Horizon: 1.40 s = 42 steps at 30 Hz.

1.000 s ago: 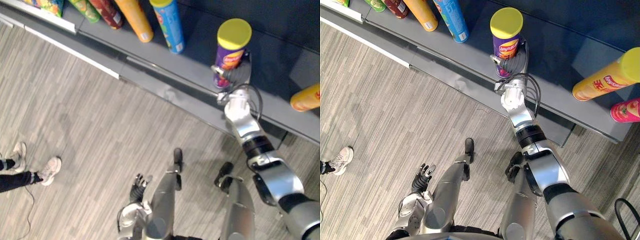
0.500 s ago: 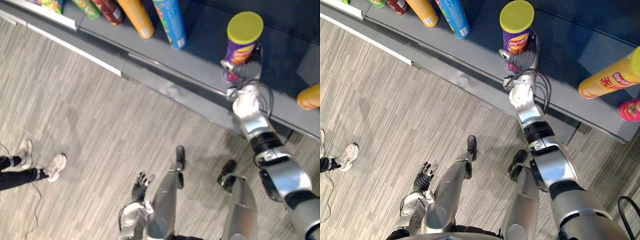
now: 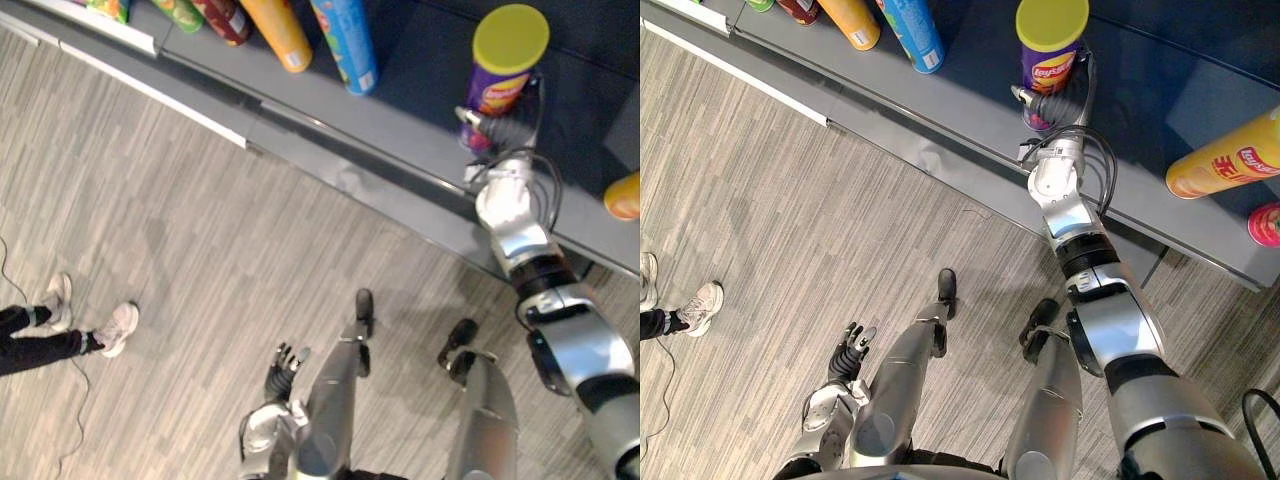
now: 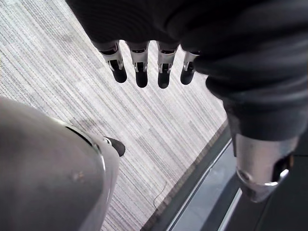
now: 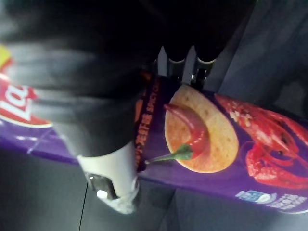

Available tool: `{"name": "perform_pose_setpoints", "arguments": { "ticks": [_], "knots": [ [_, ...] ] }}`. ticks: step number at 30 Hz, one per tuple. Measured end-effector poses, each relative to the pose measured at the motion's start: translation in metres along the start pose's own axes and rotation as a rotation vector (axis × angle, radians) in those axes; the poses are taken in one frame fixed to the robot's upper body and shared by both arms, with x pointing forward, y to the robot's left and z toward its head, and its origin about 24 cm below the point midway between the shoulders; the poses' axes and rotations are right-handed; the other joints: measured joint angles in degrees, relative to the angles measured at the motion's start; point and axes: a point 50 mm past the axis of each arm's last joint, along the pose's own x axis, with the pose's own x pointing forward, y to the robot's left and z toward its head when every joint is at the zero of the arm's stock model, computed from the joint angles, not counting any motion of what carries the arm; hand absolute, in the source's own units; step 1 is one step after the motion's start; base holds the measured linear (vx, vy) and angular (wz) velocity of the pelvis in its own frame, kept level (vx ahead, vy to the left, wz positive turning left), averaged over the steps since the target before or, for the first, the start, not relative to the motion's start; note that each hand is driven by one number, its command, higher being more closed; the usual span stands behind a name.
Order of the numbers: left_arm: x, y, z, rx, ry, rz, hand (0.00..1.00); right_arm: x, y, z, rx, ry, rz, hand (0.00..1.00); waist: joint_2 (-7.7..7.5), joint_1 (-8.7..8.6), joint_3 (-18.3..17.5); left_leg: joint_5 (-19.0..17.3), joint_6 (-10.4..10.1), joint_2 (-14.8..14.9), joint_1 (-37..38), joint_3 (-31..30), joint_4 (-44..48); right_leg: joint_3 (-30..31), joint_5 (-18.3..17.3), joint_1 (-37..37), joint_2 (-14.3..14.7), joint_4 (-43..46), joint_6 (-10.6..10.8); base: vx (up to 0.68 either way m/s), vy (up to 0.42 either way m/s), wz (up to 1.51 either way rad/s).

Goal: Put the gum and the chips on the shelf.

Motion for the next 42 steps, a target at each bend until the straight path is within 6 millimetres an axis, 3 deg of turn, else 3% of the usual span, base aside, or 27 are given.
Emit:
{"name": "perform_pose_setpoints", "arguments": {
  "ticks": [8,14,18,24,29,31,35,37,40,41,42],
  "knots": [
    [0.0,0.001,0.0,0.002,0.001,0.003,0.0,0.0,-0.005,-0.007,-0.02,0.007,0.003,0.0,0.0,-0.24,0.0,0.0,0.0,0.2,0.67,0.43,0.16,0.08,0.01,0.69,0.14,-0.1,0.0,0.0,0.0,0.0],
    [0.0,0.001,0.0,0.004,0.001,0.001,0.0,-0.014,-0.005,-0.024,-0.036,0.06,0.034,0.0,-0.01,-0.49,-0.02,-0.41,0.01,0.98,3.83,1.2,-0.17,0.19,0.27,4.11,1.13,-1.84,0.1,0.03,-0.024,-0.08],
    [-0.001,0.004,-0.002,0.005,0.01,0.006,0.0,-0.037,-0.002,-0.047,-0.011,0.161,0.062,0.0,-0.13,-1.73,-0.05,-0.58,-0.08,1.52,7.51,1.91,-1.42,0.24,0.56,7.57,1.91,-3.44,0.34,0.04,-0.032,-0.1],
    [-0.003,0.01,-0.008,0.017,0.037,0.022,0.0,-0.082,-0.012,-0.09,0.071,0.372,0.064,0.0,-1.5,-3.15,-0.48,0.38,-0.57,2.66,15.47,4.26,-7.1,1.04,2.13,14.01,4.39,-8.9,0.71,0.06,-0.02,-0.21],
    [-0.006,0.026,-0.014,0.072,0.087,0.072,0.0,-0.141,-0.029,-0.128,0.105,0.555,0.127,0.0,-4.06,-5.19,-1.47,1.82,-1.0,3.42,22.3,4.52,-12.85,0.68,4.86,21.32,7.19,-16.28,1.45,0.11,0.023,-0.09],
    [-0.011,0.036,-0.018,0.083,0.109,0.091,0.0,-0.167,-0.033,-0.133,0.108,0.594,0.17,0.0,-5.37,-5.9,-2.5,1.82,-1.03,3.39,23.82,4.73,-13.64,0.86,5.75,23.44,7.69,-18.7,1.85,0.1,0.056,-0.08],
    [-0.026,0.058,-0.033,0.122,0.185,0.145,0.0,-0.222,-0.036,-0.135,0.114,0.664,0.273,0.0,-7.65,-6.67,-6.8,1.76,-1.08,3.05,26.65,6.43,-15.78,2.44,8.17,26.75,8.69,-24.36,2.77,0.08,0.071,-0.22],
    [-0.033,0.069,-0.04,0.129,0.226,0.178,0.0,-0.255,-0.033,-0.127,0.06,0.661,0.437,0.0,-8.66,-7.16,-9.62,1.62,-1.15,2.75,28.42,7.64,-16.91,3.33,9.36,28.62,9.01,-27.27,3.12,0.04,0.067,-0.2],
    [-0.037,0.076,-0.044,0.172,0.27,0.185,0.0,-0.285,-0.025,-0.119,0.066,0.681,0.613,0.0,-9.37,-8.12,-11.84,1.16,-1.08,2.55,29.85,8.13,-17.34,3.85,9.76,30.1,9.09,-28.85,3.49,0.0,0.055,-0.14],
    [-0.04,0.08,-0.048,0.171,0.295,0.198,0.0,-0.311,-0.024,-0.117,0.091,0.751,0.723,0.0,-9.81,-8.02,-13.84,0.53,-1.02,2.59,30.7,9.41,-17.26,5.09,10.31,30.76,9.34,-29.97,3.74,-0.01,0.043,-0.33],
    [-0.041,0.081,-0.05,0.175,0.305,0.2,0.0,-0.32,-0.025,-0.118,0.104,0.788,0.749,0.0,-9.86,-8.09,-14.42,0.25,-0.93,2.59,31.06,9.68,-17.28,5.34,10.48,31.17,9.44,-30.56,3.87,0.0,0.041,-0.38]
  ]
}}
